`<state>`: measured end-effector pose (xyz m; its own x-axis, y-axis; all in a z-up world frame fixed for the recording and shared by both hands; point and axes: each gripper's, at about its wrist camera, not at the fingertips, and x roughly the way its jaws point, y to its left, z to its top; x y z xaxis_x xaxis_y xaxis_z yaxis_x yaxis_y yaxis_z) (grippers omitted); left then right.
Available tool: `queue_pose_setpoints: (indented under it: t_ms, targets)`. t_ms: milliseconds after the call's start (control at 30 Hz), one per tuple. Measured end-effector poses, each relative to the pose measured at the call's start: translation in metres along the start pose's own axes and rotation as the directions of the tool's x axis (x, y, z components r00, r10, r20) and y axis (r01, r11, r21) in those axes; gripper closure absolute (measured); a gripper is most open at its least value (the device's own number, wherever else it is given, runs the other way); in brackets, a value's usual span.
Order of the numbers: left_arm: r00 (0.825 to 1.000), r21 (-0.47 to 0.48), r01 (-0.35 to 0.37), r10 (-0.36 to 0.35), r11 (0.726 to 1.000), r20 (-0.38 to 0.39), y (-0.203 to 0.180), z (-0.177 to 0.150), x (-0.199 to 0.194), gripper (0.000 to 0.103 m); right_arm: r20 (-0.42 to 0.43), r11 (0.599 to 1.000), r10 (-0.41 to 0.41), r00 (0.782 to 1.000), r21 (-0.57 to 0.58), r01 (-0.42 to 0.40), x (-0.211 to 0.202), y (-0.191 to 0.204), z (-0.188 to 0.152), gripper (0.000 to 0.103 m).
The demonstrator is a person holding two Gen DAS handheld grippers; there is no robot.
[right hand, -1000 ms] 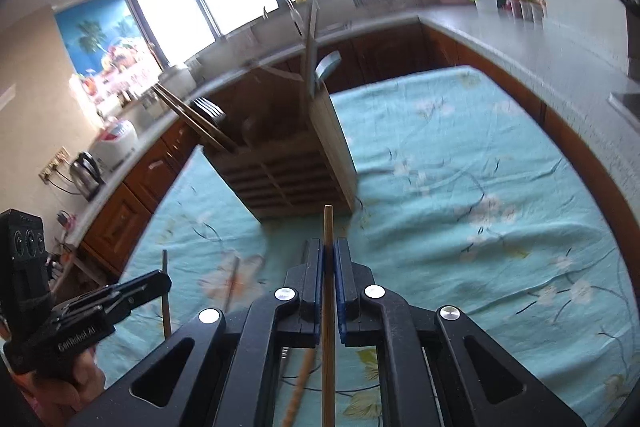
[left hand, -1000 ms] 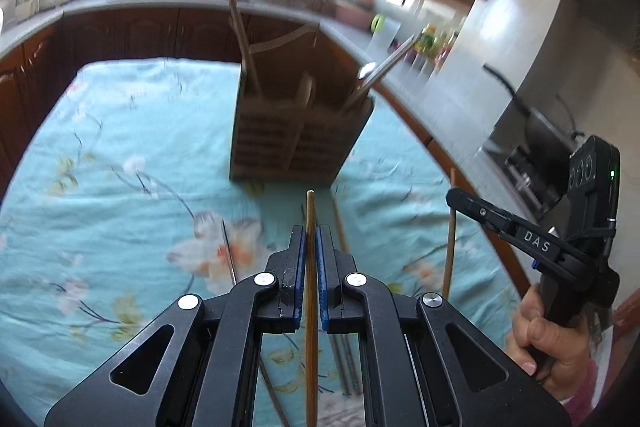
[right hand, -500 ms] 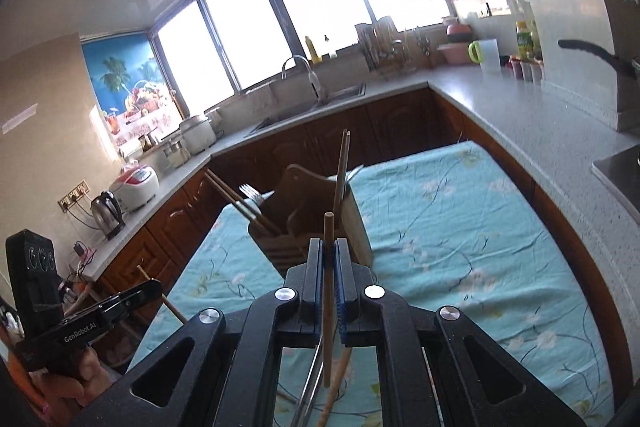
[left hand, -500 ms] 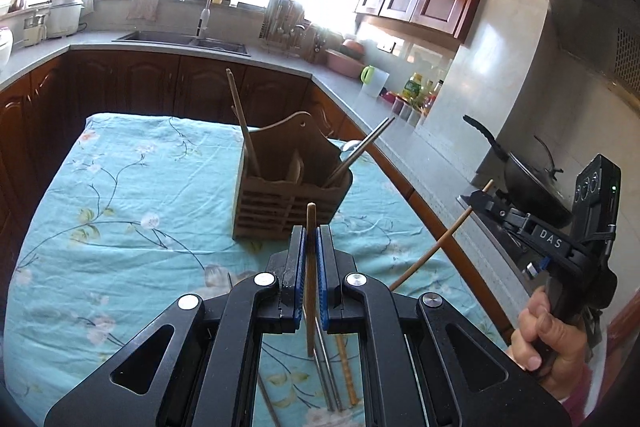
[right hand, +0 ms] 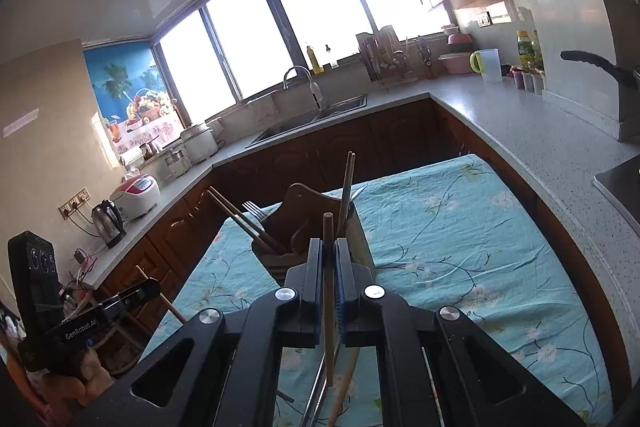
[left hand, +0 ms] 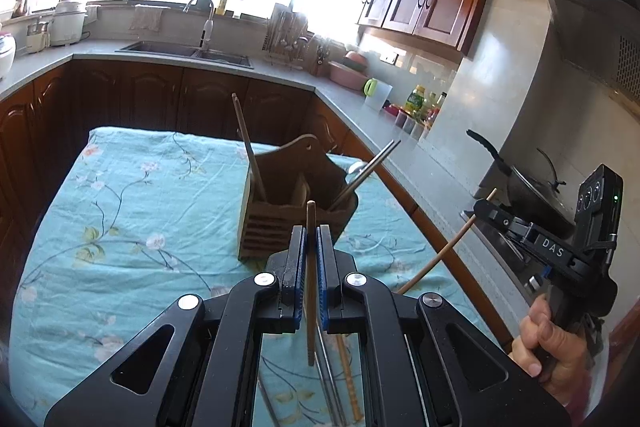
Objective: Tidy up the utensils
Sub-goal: 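Lift both wooden chopsticks and carry them above the wooden holder, then lower the wooden chopsticks into the holder and open both grippers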
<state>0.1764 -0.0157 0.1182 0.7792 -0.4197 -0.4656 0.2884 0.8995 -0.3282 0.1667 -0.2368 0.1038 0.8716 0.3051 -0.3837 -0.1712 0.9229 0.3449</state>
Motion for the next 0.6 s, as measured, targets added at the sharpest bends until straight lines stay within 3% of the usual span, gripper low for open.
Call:
queue_pose_setpoints:
  t_ms: [333,600]
  targets:
    - [0.994,0.011,-0.016,0.014,1.000,0.110,-0.002,0.047,-0.005,0.099,0.067,1.000,0.005,0.998,-0.015,-0.004,0.007,0.008,0.026,0.098]
    - [0.970,0.042,-0.070,0.058,0.997,0.234,-0.006,0.104,-0.002,0.099,0.188,1.000,-0.003,0.982,-0.013,0.006,0.021,0.017,0.074,0.098]
